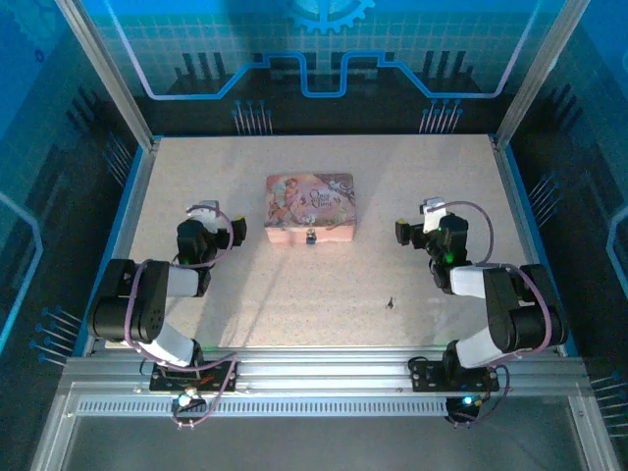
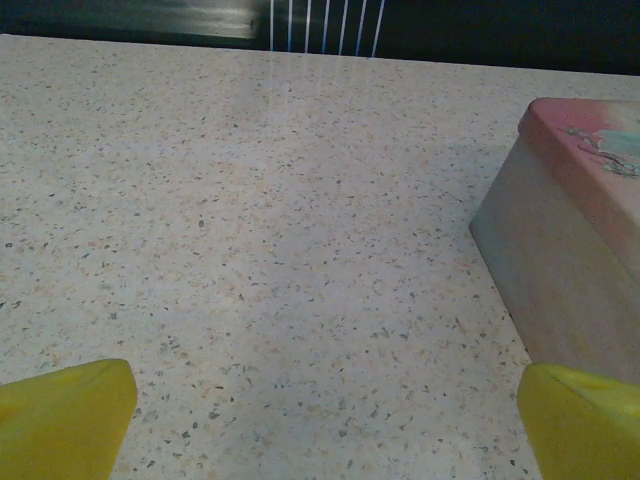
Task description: Unlock a padlock with a key
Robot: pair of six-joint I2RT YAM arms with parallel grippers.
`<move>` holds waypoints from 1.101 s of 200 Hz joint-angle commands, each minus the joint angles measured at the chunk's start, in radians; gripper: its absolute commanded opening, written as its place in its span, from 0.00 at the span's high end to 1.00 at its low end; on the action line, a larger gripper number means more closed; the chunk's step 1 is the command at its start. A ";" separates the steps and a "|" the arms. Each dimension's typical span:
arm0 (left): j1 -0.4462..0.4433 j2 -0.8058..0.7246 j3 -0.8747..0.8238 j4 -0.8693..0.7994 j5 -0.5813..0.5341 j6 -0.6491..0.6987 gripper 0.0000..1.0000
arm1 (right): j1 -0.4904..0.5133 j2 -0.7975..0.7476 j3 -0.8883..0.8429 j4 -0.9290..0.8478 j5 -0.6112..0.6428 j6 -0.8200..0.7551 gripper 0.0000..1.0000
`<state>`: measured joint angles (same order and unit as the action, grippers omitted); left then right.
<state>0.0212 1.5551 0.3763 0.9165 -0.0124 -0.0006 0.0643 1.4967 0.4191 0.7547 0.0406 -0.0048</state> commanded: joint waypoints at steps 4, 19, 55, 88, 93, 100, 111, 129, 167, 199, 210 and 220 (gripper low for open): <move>-0.010 -0.004 0.000 0.014 0.030 0.011 0.01 | -0.017 0.008 0.013 -0.003 -0.015 -0.004 0.00; -0.010 -0.005 0.000 0.013 0.030 0.011 0.01 | -0.016 0.008 0.013 -0.003 -0.015 -0.003 0.00; -0.010 -0.004 0.001 0.012 0.029 0.011 0.01 | -0.017 0.008 0.013 -0.003 -0.015 -0.003 0.00; -0.010 -0.004 0.003 0.008 0.029 0.010 0.01 | -0.017 0.008 0.015 -0.003 -0.015 -0.003 0.00; -0.010 -0.004 0.003 0.006 0.029 0.009 0.01 | -0.017 0.008 0.016 -0.003 -0.015 -0.003 0.00; -0.010 -0.004 0.004 0.006 0.029 0.010 0.01 | -0.017 0.008 0.014 -0.004 -0.015 -0.003 0.00; -0.010 -0.004 0.006 0.005 0.031 0.008 0.01 | -0.017 0.008 0.014 -0.003 -0.015 -0.003 0.00; -0.010 -0.003 0.005 0.004 0.028 0.008 0.01 | -0.016 0.008 0.014 -0.003 -0.015 -0.003 0.00; -0.010 -0.003 0.009 -0.002 -0.017 -0.004 0.01 | -0.017 0.008 0.014 -0.003 -0.016 -0.003 0.00; -0.009 -0.003 0.009 -0.003 -0.017 -0.004 0.01 | -0.017 0.008 0.014 -0.003 -0.015 -0.004 0.00; -0.010 -0.003 0.010 -0.003 -0.016 -0.003 0.01 | -0.018 0.007 0.013 -0.003 -0.018 -0.003 0.00; -0.010 -0.003 0.007 0.000 -0.019 -0.004 0.01 | -0.017 0.007 0.012 -0.001 -0.019 -0.002 0.00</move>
<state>0.0158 1.5551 0.3763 0.9165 -0.0139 -0.0010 0.0643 1.4967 0.4191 0.7547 0.0402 -0.0048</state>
